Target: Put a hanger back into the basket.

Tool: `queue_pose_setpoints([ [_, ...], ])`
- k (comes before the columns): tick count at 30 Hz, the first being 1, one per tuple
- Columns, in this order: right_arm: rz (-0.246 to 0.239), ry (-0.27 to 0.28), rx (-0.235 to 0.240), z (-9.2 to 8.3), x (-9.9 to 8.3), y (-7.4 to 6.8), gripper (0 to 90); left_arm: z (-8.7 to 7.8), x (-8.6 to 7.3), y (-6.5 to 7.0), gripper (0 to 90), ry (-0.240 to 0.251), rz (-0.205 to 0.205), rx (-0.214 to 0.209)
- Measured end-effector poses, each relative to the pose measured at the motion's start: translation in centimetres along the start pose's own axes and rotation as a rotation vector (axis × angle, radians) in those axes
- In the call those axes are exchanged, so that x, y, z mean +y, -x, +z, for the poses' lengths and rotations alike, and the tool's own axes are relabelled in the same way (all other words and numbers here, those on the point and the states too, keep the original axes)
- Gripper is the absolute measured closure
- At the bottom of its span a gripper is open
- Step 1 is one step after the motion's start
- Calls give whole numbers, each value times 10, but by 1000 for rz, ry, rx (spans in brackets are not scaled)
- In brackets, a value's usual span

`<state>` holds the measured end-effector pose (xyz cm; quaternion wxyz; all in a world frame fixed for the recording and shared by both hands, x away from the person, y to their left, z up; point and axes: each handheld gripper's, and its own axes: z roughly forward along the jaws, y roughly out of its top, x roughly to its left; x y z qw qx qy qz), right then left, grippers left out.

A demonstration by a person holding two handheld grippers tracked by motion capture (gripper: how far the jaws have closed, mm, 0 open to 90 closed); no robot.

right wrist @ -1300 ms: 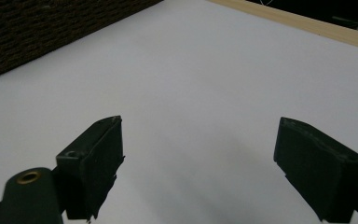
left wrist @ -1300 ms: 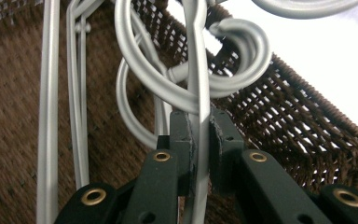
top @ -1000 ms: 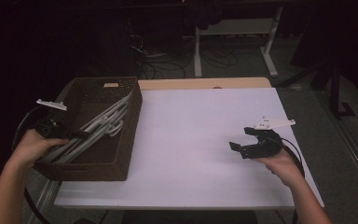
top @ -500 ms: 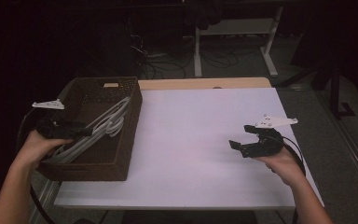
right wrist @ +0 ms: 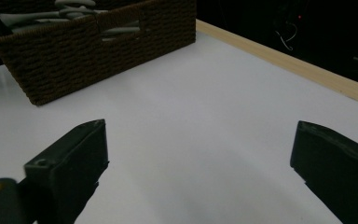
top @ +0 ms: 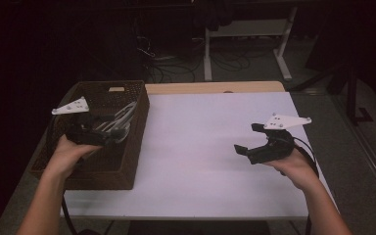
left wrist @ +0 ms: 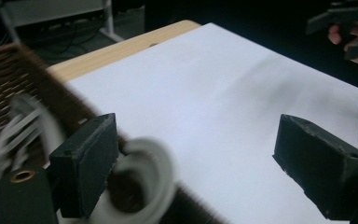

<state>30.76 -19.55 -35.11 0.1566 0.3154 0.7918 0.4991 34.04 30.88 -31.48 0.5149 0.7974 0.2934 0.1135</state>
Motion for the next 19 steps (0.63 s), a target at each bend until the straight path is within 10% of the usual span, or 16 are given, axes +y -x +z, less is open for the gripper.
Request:
queue_pose_setpoints([
  [8,-19,22,21,0,11,-3,22,26,-6,26,0,-5,54,-24],
  [19,-23,12,28,4,9,-4,23,32,-15,26,0,2,37,-47],
])
